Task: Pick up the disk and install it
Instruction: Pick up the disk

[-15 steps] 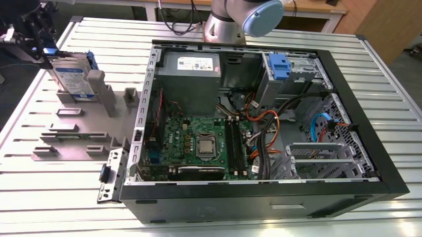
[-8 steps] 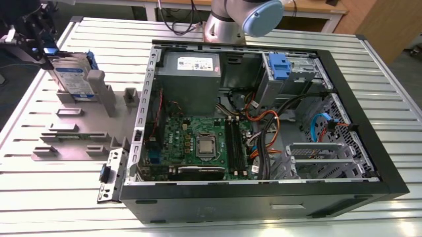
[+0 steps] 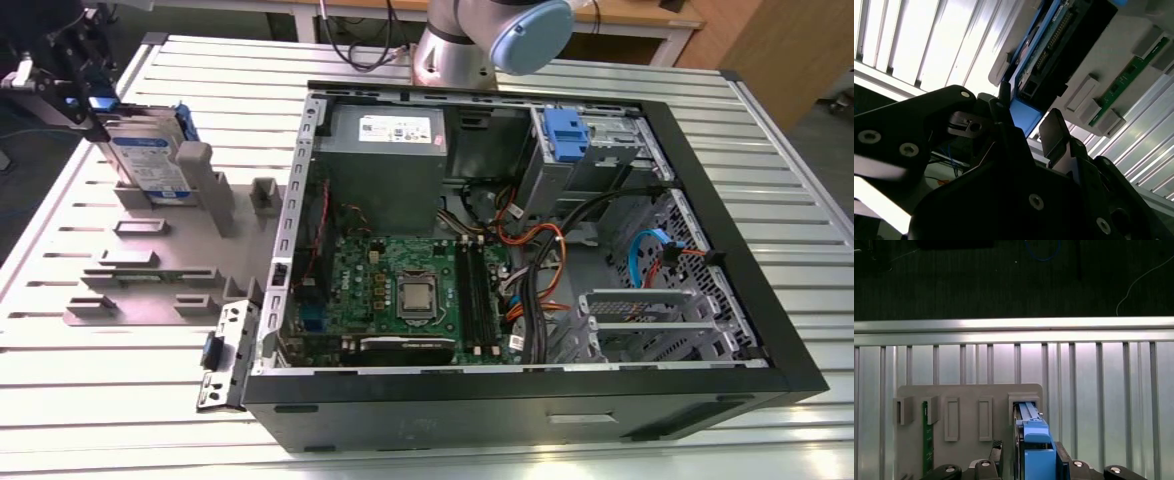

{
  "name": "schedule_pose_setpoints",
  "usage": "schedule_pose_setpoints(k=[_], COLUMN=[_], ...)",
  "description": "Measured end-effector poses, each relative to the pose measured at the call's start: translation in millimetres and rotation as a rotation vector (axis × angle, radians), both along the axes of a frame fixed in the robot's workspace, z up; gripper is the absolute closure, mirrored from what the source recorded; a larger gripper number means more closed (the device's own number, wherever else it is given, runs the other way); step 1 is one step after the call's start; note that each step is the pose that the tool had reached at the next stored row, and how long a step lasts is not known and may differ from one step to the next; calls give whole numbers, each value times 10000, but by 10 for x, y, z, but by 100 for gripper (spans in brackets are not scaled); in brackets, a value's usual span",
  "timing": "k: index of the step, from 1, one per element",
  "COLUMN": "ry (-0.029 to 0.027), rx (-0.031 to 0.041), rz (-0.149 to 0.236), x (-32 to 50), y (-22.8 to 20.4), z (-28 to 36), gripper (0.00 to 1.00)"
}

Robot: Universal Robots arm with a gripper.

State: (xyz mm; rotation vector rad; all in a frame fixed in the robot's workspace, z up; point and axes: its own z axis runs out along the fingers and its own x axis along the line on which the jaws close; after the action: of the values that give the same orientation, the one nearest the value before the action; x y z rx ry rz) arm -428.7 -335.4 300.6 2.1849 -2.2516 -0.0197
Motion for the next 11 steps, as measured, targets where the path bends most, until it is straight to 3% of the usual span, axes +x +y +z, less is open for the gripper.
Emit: schedule_pose_setpoints(k=[8,10,11], ry=[2,2,1], rx=[12,12,12], rz=[1,1,1], x=[0,0,0], y=[8,8,8], z=[-8,-10,-11], gripper=[50,51,58])
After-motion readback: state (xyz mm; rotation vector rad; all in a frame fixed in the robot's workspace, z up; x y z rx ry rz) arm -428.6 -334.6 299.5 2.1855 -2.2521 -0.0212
